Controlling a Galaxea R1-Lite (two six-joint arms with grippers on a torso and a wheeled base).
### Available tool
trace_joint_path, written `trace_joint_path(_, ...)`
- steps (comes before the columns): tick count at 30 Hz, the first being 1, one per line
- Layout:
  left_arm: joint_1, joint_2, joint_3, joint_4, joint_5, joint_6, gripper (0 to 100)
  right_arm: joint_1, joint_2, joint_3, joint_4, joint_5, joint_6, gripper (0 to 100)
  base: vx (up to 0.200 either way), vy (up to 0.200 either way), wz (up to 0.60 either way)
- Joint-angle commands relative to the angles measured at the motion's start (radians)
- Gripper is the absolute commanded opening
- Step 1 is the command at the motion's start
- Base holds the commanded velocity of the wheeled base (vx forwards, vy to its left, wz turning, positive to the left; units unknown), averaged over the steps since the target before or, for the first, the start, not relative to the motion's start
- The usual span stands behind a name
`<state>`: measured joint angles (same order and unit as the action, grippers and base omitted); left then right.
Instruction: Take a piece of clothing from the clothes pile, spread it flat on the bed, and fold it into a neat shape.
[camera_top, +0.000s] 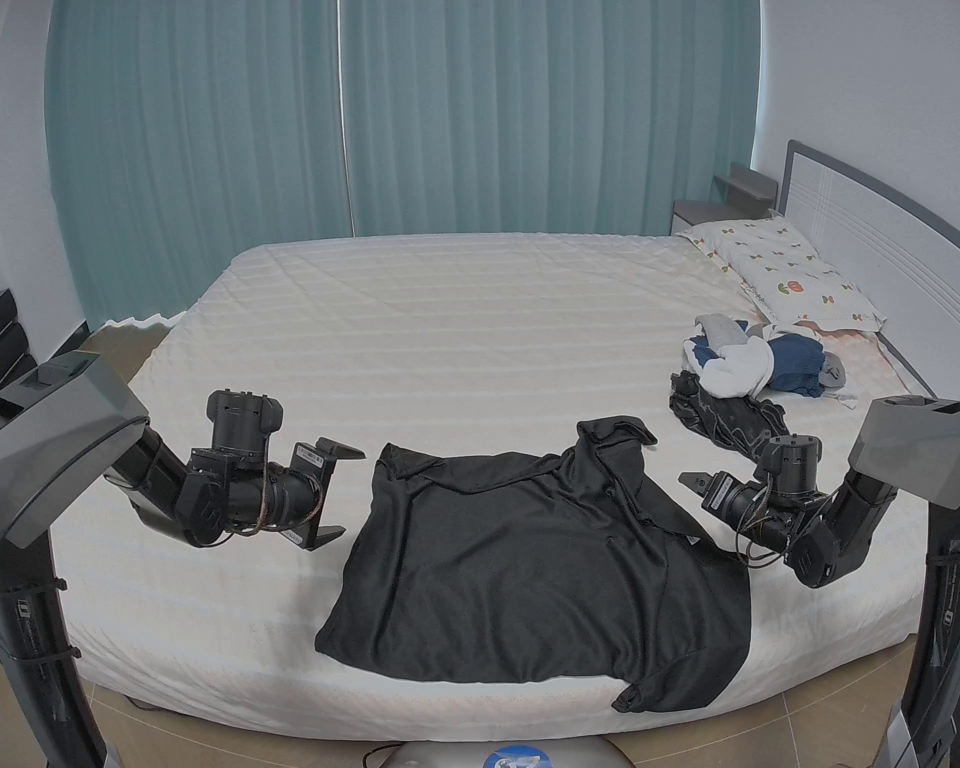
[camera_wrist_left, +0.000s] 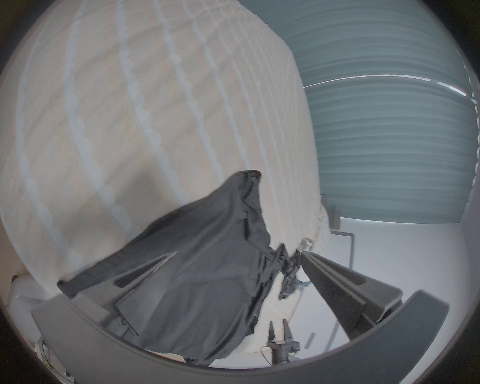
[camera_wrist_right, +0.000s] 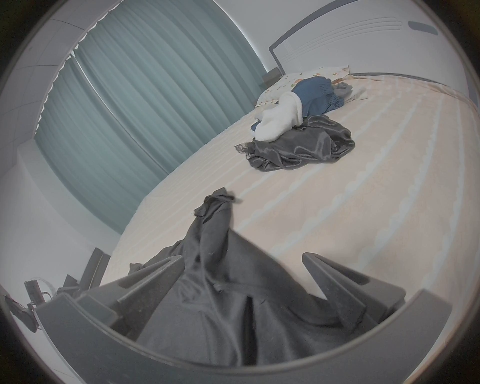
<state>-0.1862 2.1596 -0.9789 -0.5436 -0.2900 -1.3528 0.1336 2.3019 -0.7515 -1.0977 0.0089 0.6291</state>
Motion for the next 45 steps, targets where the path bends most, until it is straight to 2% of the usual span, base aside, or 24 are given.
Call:
trace_joint_path(1,-0.004,-0.084,0.111,-0.088,-0.032,-0.032,100,0.049,-0.032,0.031,-0.019,0.016,0.007,100,0.0,-0.2,0.0)
trace_joint_path(5,-0.004,-0.079,0.125,-0.119,-0.034,-0.032,100,0.09,0.005,-0.006,-0.013,0.011,-0.011,100,0.0,-0.15,0.0)
trace_joint_path(9,-0.003,-0.076,0.125,-0.122,-0.034,-0.032,100,0.109,0.079,-0.092,0.032,0.0,-0.106,100,0.0,0.0,0.0)
trace_joint_path(11,-0.003,-0.078,0.125,-0.122,-0.034,-0.032,100,0.123,0.105,-0.135,0.056,-0.003,-0.12,100,0.0,0.0,0.0)
trace_joint_path(15,-0.003,-0.075,0.125,-0.124,-0.029,-0.032,100,0.158,0.146,-0.226,0.13,-0.033,-0.128,100,0.0,0.0,0.0)
trace_joint_path(19,0.001,-0.073,0.123,-0.124,-0.023,-0.029,100,0.201,0.168,-0.293,0.191,-0.033,-0.152,100,0.0,0.0,0.0)
trace_joint_path(31,0.005,-0.07,0.123,-0.124,-0.023,-0.028,100,0.218,0.268,-0.488,0.292,-0.06,-0.18,100,0.0,0.0,0.0)
trace_joint_path(32,0.005,-0.069,0.123,-0.124,-0.023,-0.028,100,0.218,0.269,-0.502,0.306,-0.06,-0.18,0,0.0,0.0,0.0)
trace_joint_path(41,0.005,-0.069,0.128,-0.124,-0.023,-0.026,100,0.202,0.304,-0.586,0.337,-0.072,-0.167,0,0.0,0.0,0.0)
trace_joint_path(45,0.005,-0.069,0.128,-0.124,-0.023,-0.028,100,0.17,0.295,-0.589,0.325,-0.073,-0.163,0,0.0,0.0,0.0)
